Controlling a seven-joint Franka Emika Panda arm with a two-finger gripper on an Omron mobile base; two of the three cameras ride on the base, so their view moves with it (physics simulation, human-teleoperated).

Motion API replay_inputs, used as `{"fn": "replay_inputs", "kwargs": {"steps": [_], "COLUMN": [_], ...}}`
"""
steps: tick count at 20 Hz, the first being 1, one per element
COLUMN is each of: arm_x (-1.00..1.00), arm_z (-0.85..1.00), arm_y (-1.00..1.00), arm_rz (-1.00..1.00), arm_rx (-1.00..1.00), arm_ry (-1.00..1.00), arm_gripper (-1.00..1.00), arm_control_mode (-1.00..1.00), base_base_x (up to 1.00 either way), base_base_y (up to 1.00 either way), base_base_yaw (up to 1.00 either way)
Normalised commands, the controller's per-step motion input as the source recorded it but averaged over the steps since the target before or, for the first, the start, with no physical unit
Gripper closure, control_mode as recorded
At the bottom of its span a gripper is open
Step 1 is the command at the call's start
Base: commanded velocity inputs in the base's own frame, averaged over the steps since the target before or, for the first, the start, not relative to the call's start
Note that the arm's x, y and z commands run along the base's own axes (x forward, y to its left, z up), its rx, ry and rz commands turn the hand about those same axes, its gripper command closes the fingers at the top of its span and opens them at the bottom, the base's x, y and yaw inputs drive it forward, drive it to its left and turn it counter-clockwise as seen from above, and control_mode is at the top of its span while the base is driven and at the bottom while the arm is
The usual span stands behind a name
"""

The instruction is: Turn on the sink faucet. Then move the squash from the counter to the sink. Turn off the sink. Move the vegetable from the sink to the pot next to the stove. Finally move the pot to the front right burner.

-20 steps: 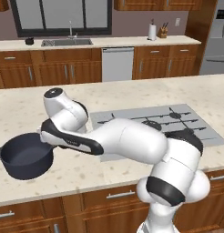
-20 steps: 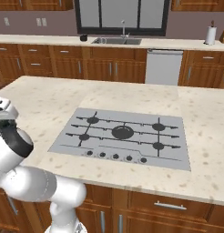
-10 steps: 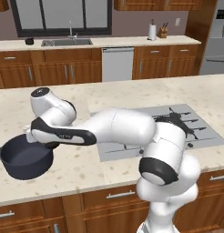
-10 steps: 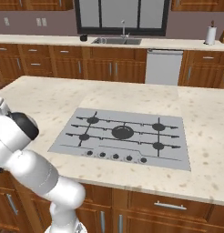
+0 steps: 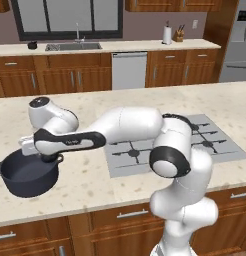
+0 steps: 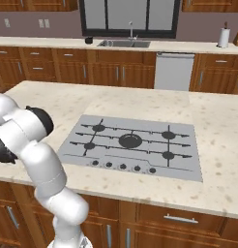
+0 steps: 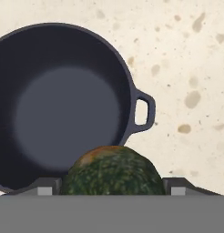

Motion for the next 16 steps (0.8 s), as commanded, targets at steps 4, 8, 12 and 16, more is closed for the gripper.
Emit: {"fn": "replay_inputs", "kwargs": {"steps": [4,8,12,16], "arm_x": [0.20,0.05,0.00,0.00], "arm_z": [-0.20,-0.07,-0.04,-0.09], "arm_y": [0.26,0.21,0.19,0.24], "arm_rz": [0.00,0.00,-0.01,-0.01], "arm_rx": [0.00,0.00,-0.01,-0.04], "arm_ry": [0.01,0.01,0.05,0.08], "arm_gripper": [1.00,1.00,1.00,1.00], "arm_control_mode": [-1.00,-1.00,-1.00,-1.00], "base_base_x": [0.00,0.00,0.00,0.00], "base_base_y": [0.00,0.00,0.00,0.00], "base_base_yaw": [0.00,0.00,0.00,0.00]}}
